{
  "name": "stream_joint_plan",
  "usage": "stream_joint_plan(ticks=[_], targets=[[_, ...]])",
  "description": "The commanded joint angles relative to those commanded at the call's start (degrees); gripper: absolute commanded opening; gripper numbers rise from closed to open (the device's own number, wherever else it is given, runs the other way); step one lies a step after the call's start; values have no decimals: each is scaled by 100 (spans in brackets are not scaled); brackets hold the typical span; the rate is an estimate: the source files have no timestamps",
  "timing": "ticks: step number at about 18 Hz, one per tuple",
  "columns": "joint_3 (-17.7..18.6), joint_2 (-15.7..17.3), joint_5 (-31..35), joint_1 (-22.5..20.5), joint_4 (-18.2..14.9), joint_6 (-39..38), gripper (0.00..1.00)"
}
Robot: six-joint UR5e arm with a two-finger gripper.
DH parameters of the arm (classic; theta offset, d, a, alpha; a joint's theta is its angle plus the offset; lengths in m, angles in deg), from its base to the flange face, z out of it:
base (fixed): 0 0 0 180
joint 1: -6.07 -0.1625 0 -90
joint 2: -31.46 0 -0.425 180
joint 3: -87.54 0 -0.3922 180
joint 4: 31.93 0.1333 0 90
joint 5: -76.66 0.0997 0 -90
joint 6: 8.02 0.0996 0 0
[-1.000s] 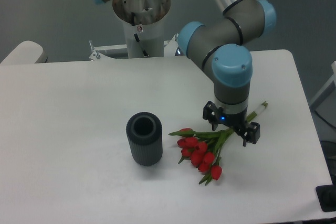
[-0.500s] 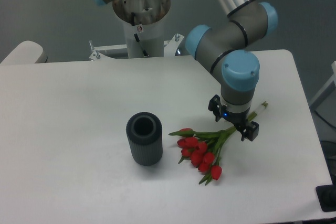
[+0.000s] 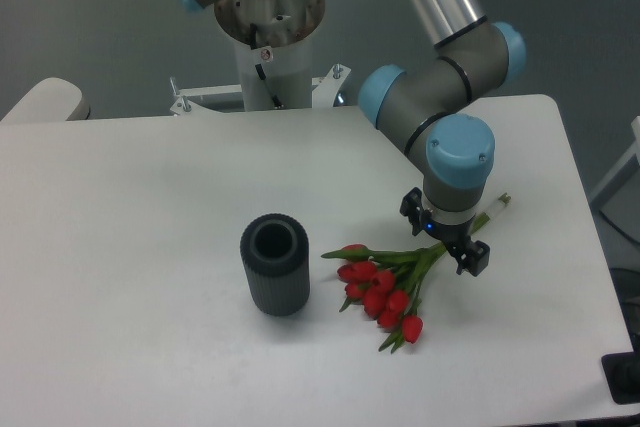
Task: Pick up the flowers from the table
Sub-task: 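Move the gripper over the tulip stems and align with them, then lower the gripper onto the stems and close it around them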
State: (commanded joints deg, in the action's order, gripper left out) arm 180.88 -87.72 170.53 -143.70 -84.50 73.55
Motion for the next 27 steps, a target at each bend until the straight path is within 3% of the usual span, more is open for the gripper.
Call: stream_joint_plan(ticks=[5,9,18,27], targets=[[167,-9,9,9,176,-142,100],[325,-79,386,132,352,-168,100],[466,-193,316,167,659,-651,100],[580,-185,316,299,677,-765,100]])
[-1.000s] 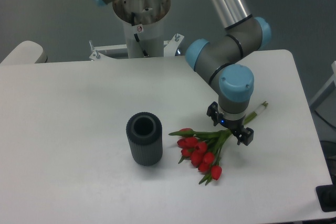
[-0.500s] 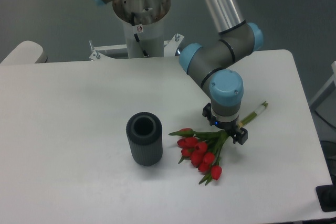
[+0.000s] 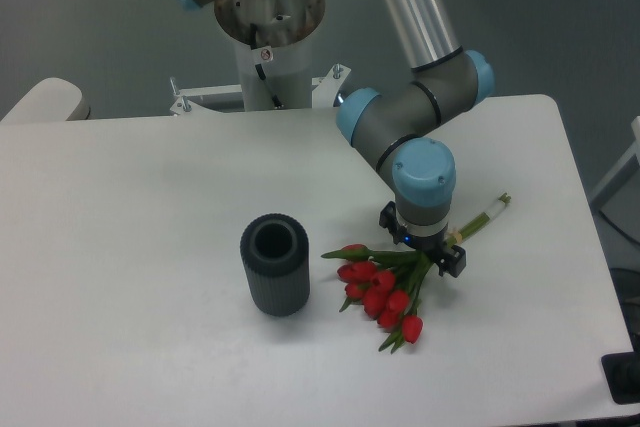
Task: Pick up the flowers from the table
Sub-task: 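Lower the gripper onto the stems and close it around them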
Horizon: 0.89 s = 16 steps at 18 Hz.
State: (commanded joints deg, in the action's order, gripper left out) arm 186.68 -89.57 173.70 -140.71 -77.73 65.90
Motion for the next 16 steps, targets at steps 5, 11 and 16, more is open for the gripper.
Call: stream_joint_plan(ticks=[5,11,16], targets=[[-18,-53,0,97,44,-45,100],[-88,-123,-9,114,79,-45,90],[-176,-132,-9,123,79,-18,48]])
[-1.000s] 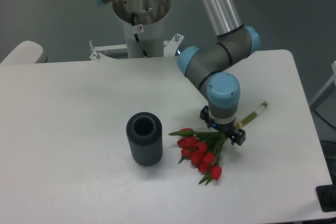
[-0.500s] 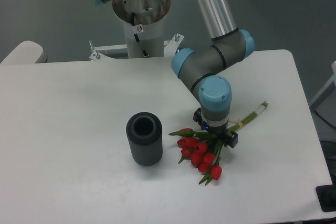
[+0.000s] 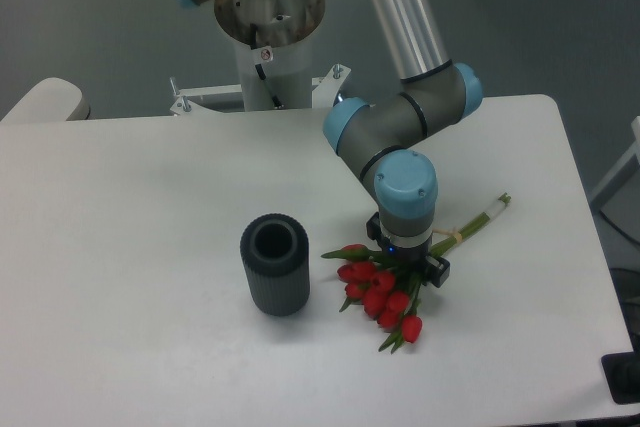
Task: Pick up the flowers from the table
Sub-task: 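Lower the gripper onto the stems and close it around them, then lift the gripped tulip bunch up off the table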
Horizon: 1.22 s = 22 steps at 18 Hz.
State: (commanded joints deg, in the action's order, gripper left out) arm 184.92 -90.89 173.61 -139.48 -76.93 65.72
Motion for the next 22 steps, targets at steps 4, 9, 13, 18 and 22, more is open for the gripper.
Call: stream_joint_plan(ticks=[4,9,13,18,22], targets=[[-97,-17,-9,0,-18,35,38],[-158,-18,-70,-26,-18,62,36],[-448,-18,-193,-105,-96,114,36],[-966,-18,-483,-281,-675,325,36],[-1467,88,-1123,-343,-1326,299,36]])
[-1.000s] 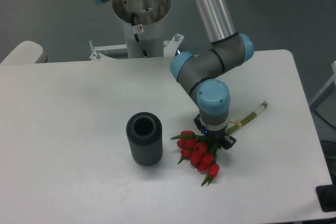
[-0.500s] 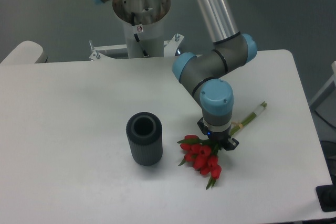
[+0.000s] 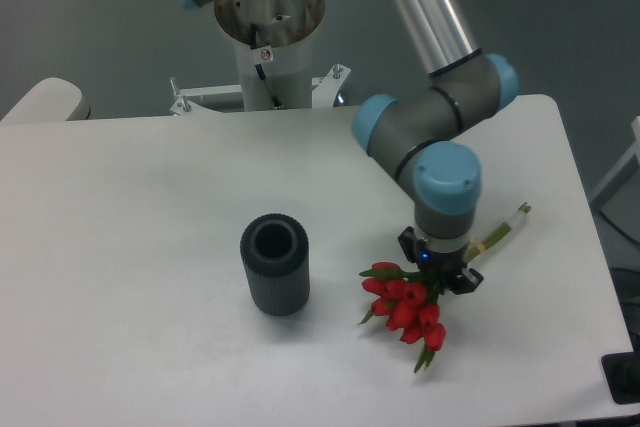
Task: Pick up the flowers from the table
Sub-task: 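Lift the gripped tulip bunch up off the table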
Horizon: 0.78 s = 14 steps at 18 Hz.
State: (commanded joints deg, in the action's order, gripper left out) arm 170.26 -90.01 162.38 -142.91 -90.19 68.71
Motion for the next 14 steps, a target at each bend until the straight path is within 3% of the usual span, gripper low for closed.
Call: stream_joint_plan(ticks=[5,9,14], targets=[[-449,123,-1476,35,-116,-474,36],[-467,413,-2654,0,-107,-632,36],[-423,695,-3139,9,-37,-1388,36]])
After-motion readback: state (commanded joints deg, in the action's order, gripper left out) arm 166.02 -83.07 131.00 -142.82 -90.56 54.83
